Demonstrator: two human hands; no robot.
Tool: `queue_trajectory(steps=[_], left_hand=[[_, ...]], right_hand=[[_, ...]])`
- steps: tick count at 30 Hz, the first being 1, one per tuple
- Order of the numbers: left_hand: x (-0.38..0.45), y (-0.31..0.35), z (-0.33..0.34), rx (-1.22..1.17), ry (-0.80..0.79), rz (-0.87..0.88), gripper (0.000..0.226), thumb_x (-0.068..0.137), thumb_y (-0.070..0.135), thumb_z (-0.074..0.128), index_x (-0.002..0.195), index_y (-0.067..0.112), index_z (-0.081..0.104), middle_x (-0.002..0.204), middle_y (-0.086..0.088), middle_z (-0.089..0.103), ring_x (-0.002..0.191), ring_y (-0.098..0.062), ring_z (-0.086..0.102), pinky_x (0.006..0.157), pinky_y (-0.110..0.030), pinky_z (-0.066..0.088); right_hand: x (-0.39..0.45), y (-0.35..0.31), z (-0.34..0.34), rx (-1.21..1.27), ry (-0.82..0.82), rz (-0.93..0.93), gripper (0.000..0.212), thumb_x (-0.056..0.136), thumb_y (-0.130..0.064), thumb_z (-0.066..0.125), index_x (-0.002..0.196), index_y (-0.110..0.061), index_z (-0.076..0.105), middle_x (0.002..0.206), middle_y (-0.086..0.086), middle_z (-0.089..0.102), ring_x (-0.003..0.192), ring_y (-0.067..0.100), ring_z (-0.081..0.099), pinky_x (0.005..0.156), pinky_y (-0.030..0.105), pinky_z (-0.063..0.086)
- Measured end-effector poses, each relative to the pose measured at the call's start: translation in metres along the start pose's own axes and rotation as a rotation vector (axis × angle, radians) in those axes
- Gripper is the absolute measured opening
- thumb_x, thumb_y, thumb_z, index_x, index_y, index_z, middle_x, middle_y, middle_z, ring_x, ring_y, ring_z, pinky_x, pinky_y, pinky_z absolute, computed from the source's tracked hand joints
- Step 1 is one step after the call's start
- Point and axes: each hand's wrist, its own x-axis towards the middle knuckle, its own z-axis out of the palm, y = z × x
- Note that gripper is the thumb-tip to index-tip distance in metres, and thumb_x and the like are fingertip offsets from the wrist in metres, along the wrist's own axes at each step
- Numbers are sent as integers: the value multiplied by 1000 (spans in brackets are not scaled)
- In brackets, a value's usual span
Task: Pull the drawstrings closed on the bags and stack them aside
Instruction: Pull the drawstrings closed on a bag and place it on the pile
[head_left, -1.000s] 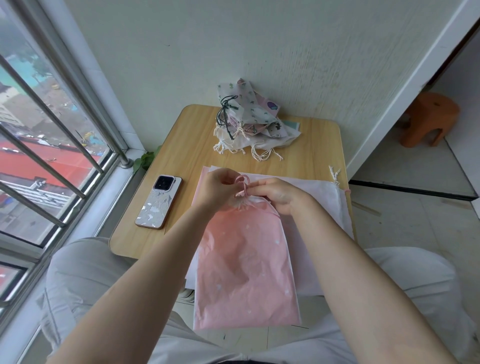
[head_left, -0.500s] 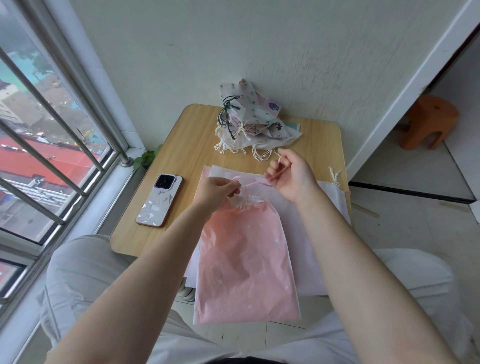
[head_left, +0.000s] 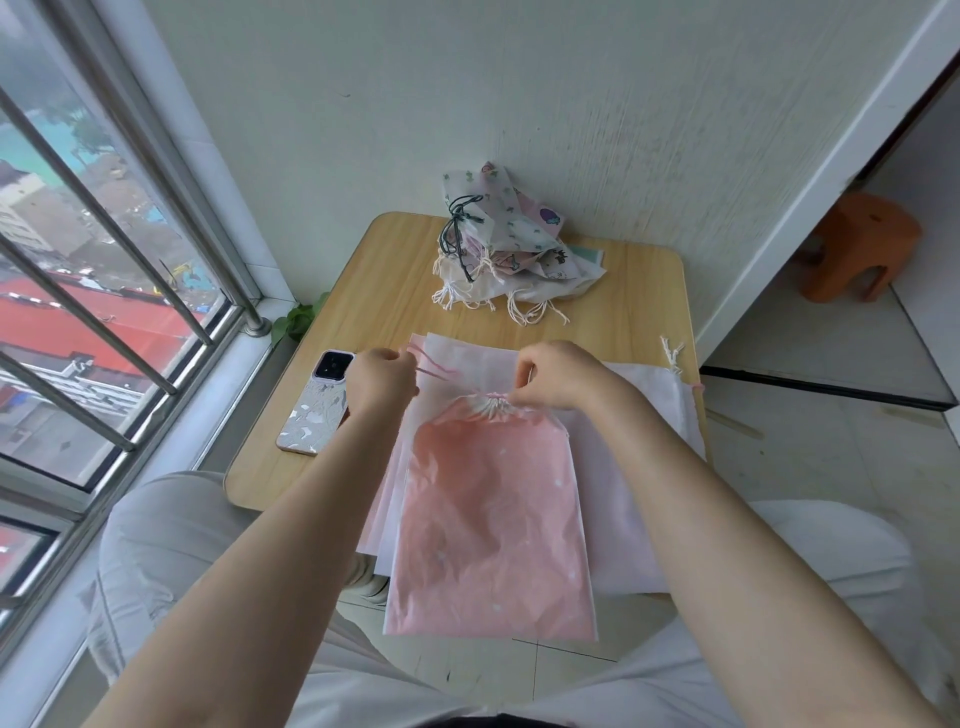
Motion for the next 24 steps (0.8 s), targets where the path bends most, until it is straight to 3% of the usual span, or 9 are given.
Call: queue_trajectory(steps=[3,5,7,10,12,14,16,20,24], left_hand=[[-3,7,-8,238,83,15,7,83,13,51,78,16,55,72,-7,51,69,-30,48,57,-27,34],[-3,10,-7,434,109,81,42,80,10,59,120,14,50,112,-10,53,108,-33,51,79,-37,44],[-6,13,-1,508,31,359,64,80,10,63,139,17,40,132,-9,47,124,-29,43,95,-39,41],[-25,26,10,486,-421,559,39,84,11,60,121,24,63,117,3,61,115,-19,54,94,-26,41],[-34,33,15,611,-535,545,27,89,15,57,110,26,71,113,10,65,111,-11,57,92,-20,35],[-38,36,17,709,-512,563,24,92,20,56,110,24,72,113,11,64,110,-9,55,87,-20,28],[-33,34,17,748,-469,573,22,91,27,60,108,21,72,111,7,65,105,-13,57,85,-26,35],[-25,32,10,955,-366,583,34,89,44,61,86,12,68,79,0,59,72,-18,53,57,-27,35],[-19,33,8,790,-424,488,46,94,39,52,58,13,39,60,0,36,54,-15,33,51,-27,25]], right_hand=[[-1,-3,2,-44,-82,0,9,76,-20,71,85,-21,71,92,-5,68,84,14,64,72,30,54],[0,-5,5,-79,-101,2,10,76,-14,68,84,-17,74,92,0,71,84,16,66,72,32,56],[2,-7,7,-91,-98,13,13,76,-9,64,83,-13,75,90,6,73,84,21,68,69,33,57],[5,-12,8,-66,-57,-5,19,79,-6,58,87,-5,75,92,14,72,88,30,67,70,37,56],[3,-15,8,-45,-28,-27,20,82,-9,58,90,-6,75,95,13,71,90,29,66,75,38,55],[1,-15,9,-22,3,-30,19,82,-9,58,90,-7,75,95,10,71,90,28,65,77,39,56],[1,-12,10,-7,22,-19,19,80,-7,57,88,-4,73,94,10,71,90,28,66,77,41,57],[1,-12,14,7,33,-7,17,79,-6,56,87,-4,70,94,9,70,87,28,65,76,43,57],[1,-15,14,67,29,-1,10,84,-10,57,87,-13,66,86,-6,60,82,17,60,66,30,50]])
